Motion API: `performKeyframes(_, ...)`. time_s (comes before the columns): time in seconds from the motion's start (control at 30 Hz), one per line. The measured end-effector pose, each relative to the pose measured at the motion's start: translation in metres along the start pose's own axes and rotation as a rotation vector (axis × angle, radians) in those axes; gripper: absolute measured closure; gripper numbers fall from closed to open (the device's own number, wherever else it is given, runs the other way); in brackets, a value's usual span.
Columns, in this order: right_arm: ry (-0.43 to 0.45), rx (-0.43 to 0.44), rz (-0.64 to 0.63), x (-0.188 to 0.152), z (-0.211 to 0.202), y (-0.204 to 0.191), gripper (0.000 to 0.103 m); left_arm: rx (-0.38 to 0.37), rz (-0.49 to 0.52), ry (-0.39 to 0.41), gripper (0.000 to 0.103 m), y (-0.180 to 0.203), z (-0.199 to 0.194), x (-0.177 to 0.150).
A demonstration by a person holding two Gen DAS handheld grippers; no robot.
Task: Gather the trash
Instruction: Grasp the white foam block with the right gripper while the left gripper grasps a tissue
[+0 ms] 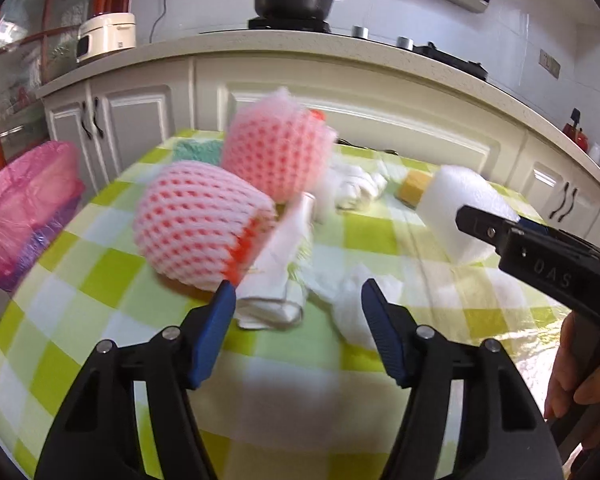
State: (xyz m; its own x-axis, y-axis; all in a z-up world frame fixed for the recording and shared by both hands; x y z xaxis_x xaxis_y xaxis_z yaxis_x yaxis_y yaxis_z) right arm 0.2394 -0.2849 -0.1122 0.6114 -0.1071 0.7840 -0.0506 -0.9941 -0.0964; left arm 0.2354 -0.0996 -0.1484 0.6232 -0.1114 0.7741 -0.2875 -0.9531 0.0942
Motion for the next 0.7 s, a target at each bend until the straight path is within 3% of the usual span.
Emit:
performKeyframes(0.23, 0.019, -0.005, 0.045, 0.001, -0.012, 0.024, 0.044, -0.001, 0.094, 0.017, 0.040, 0.039, 0.004, 0.002)
performKeyframes(0.4, 0.036, -0.015, 0.084, 0.000, -0.022, 0.043, 0.044, 0.076, 0.124, 0.022, 0.040, 0.049, 0.012, 0.002)
performKeyframes(0.57, 0.042, -0.008, 0.106, -0.002, -0.025, 0.049, 0.044, 0.058, 0.054, 0.004, 0.040, 0.042, 0.001, -0.005)
performKeyframes(0.7, 0.045, 0.006, 0.103, -0.001, -0.025, 0.046, 0.044, 0.048, 0.073, -0.049, 0.042, 0.047, 0.004, -0.018)
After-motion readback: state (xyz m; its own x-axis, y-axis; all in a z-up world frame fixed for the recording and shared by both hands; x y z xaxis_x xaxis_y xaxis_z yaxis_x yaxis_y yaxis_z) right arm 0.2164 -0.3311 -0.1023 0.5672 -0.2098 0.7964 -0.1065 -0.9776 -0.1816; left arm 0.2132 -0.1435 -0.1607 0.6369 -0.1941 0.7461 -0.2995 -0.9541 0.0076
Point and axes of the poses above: each gripper's, at about its wrist camera, not at the fingertips, and z roughly the way its jaws point, y to its right, x to its top, the point moved 3 cm from there along z, roughly the way its jaws point
